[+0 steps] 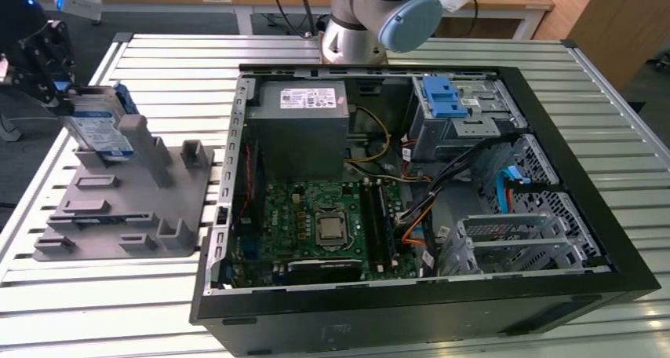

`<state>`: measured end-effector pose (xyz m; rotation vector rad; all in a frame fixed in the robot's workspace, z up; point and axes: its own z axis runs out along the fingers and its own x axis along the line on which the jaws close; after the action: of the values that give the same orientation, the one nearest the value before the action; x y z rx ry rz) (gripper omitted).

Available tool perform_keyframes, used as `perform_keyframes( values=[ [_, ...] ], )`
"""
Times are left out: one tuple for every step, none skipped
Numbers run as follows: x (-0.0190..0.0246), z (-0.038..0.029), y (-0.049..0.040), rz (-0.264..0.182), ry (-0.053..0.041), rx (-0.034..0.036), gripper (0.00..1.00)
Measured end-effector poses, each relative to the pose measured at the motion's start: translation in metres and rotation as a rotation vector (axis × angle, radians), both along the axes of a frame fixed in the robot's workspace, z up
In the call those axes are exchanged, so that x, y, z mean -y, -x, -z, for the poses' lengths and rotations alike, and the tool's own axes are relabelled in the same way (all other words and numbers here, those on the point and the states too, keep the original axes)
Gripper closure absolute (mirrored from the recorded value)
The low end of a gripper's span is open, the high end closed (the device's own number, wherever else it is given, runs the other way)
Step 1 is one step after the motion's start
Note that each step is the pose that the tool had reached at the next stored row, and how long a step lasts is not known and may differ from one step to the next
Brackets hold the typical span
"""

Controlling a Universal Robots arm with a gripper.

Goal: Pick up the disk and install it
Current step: 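Pick up the disk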

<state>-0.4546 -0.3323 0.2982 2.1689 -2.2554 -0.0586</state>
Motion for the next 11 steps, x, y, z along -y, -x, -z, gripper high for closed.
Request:
perform_keyframes(
  values=[
    [0.0,-0.0002,0.0,0.0,0.0,0.0,0.64],
    [0.0,-0.0006,0.0,0.0,0.0,-0.0001,0.64],
    [0.0,-0.0009,0.0,0.0,0.0,-0.0001,0.64],
    [0.0,-0.0013,0.0,0.0,0.0,-0.0001,0.64],
    [0.0,-0.0017,0.0,0.0,0.0001,-0.0001,0.64],
    [0.0,-0.002,0.0,0.0,0.0,0.0001,0.64],
    [0.0,-0.0023,0.0,0.0,-0.0001,0.0001,0.64],
    [0.0,-0.0026,0.0,0.0,-0.0001,0.0002,0.64],
    [0.0,-0.0028,0.0,0.0,-0.0001,0.0002,0.64],
    [0.0,-0.0031,0.0,0.0,0.0,0.0,0.64],
    [0.0,-0.0033,0.0,0.0,0.0,0.0,0.64]
  ],
)
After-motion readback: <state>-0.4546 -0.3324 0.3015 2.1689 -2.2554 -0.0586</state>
